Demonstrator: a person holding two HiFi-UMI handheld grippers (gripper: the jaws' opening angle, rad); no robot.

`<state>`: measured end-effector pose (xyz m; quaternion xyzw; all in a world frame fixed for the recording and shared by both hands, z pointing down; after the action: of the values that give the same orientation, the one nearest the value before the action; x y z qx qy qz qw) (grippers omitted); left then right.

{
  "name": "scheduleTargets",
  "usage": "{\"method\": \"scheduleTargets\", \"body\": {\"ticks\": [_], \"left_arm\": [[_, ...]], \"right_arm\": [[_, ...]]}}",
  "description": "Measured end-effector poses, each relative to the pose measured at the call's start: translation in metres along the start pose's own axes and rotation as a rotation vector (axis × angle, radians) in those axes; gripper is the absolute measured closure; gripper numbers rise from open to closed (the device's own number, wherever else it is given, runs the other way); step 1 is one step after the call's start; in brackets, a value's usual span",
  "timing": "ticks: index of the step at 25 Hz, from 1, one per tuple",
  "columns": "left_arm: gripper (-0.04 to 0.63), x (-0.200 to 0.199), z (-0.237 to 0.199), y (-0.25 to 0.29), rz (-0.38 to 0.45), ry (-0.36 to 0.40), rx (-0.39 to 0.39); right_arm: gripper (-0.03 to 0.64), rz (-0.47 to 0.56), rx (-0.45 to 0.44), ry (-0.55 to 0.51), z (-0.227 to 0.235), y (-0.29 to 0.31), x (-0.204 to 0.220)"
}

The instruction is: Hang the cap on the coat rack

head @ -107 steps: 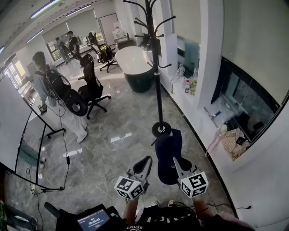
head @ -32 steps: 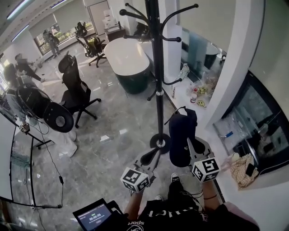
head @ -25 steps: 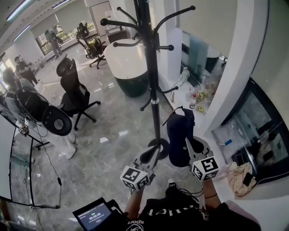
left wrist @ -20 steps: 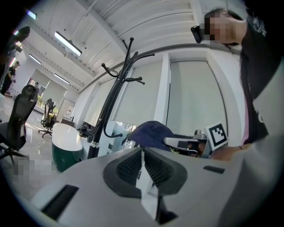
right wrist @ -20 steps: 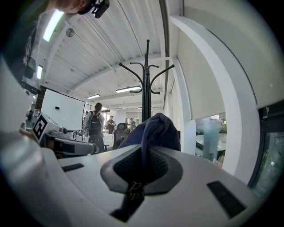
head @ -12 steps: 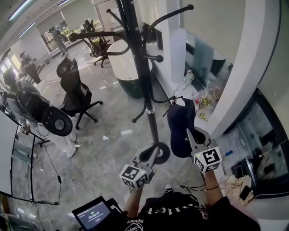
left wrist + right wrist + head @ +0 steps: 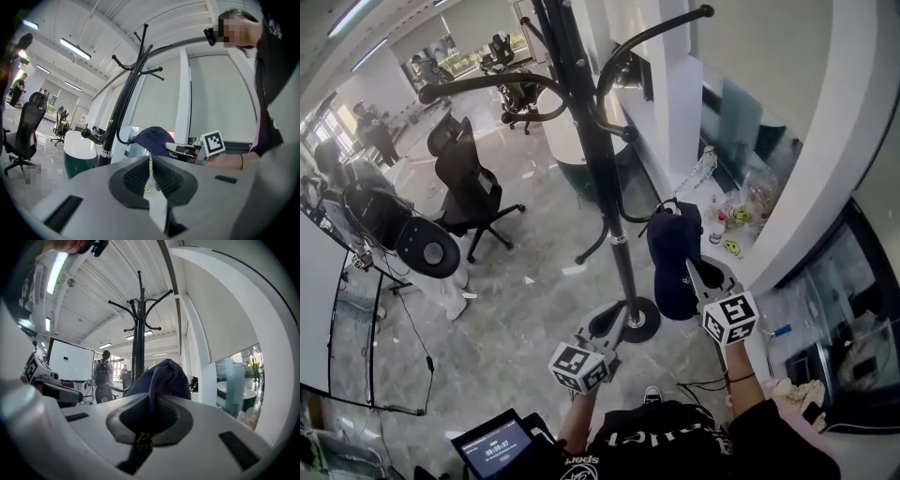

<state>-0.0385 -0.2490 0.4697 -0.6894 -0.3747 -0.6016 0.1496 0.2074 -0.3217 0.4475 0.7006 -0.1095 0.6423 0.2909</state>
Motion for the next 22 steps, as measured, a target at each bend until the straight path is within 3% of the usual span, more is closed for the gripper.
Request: {"method": "scheduleTargets", "body": {"ticks": [19, 22], "left_arm": [[0.588, 0.006, -0.006, 0.004, -0.029, -0.009, -0.038], [0.589, 0.007, -0.006, 0.000, -0.027, -0.013, -0.044]], "right_arm": [[0.592, -0.193, -0.045, 0.020, -0.002, 0.046, 0.059], [0.591, -0.261, -0.041, 0.007, -0.004, 0.049, 0.066]]}}
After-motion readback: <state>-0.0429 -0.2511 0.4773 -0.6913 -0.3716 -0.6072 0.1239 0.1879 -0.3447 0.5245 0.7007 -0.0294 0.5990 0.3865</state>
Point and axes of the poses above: the fingertips, and each gripper's own axes: y forward along the fingers, z to its right, x out of its underside, the point moved 9 cm from there along -y, backward along the fingers, and after that the axes turned 13 degrees about -z, right-handed, at the moved point
